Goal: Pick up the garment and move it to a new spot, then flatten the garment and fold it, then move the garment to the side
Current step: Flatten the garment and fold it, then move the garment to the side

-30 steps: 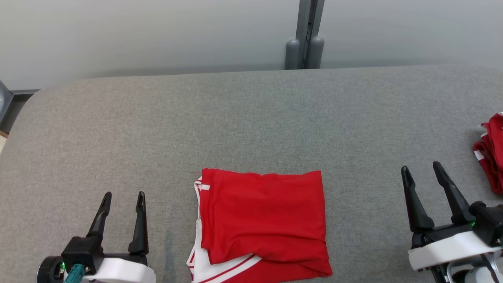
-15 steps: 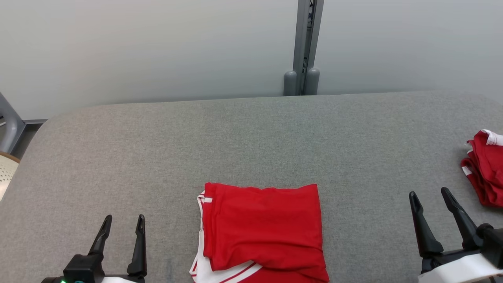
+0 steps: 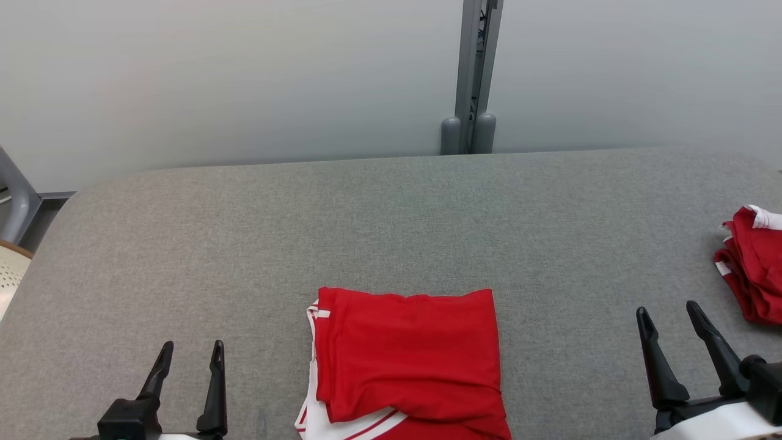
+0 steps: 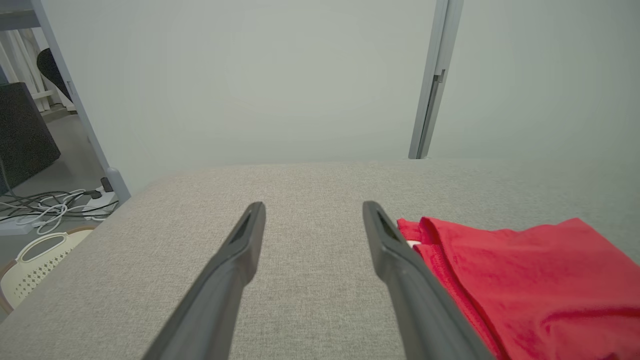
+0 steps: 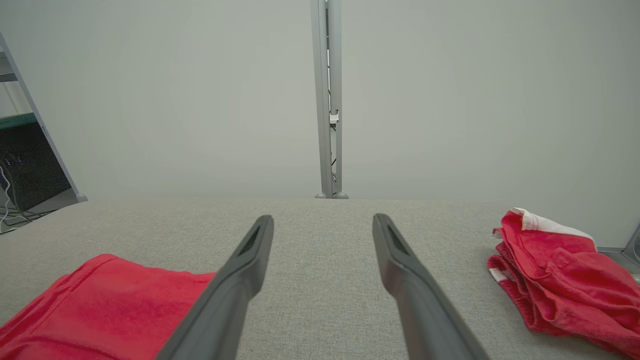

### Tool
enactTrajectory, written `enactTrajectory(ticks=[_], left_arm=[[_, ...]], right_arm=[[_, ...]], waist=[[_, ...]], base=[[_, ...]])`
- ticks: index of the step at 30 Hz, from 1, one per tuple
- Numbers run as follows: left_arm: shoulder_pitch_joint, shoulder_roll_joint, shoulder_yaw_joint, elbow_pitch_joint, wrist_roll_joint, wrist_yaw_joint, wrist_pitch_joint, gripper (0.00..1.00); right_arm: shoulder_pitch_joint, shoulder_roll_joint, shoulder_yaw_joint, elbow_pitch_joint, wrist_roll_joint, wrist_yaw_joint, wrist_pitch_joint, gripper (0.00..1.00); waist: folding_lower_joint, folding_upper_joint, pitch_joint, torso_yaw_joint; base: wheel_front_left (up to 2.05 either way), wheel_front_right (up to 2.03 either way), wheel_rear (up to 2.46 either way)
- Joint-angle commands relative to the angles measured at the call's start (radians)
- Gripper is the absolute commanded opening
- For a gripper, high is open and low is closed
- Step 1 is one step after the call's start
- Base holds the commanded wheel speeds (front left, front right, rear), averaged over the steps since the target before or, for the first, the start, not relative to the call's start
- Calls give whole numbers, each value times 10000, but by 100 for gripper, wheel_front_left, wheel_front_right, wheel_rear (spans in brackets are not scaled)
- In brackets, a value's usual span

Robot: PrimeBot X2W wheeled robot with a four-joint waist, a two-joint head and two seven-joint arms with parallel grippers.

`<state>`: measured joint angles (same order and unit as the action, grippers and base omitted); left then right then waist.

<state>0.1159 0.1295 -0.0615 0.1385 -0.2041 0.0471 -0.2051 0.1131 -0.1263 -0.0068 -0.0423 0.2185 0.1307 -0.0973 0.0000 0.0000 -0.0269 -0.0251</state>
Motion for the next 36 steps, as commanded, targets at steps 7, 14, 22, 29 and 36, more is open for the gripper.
enactTrajectory(ticks=[7,14,22,29,36], left_arm=[[-66,61,-48,-50,-73,97,17,100],[-184,87,-146,-62,-64,133,21,100],[-675,113,-296,-188,-80,54,45,100],[-1413,19,-564,-115,-6,-85,-165,100],[-1879,-58,-663,143,-16,-102,-331,100]], right_arm=[[-10,-47,-74,-96,-121,2,-18,100],[13,-52,-114,-51,-123,1,23,100],[-589,0,390,1006,56,2,123,100],[-1548,113,1657,2945,513,1,-280,100],[-2485,322,2645,4889,959,1,-230,100]], waist=[[0,0,76,-12],[0,0,130,66],[0,0,667,419],[0,0,1521,1046],[0,0,1951,1270]], base=[[0,0,0],[0,0,0],[0,0,0],[0,0,0],[0,0,0]])
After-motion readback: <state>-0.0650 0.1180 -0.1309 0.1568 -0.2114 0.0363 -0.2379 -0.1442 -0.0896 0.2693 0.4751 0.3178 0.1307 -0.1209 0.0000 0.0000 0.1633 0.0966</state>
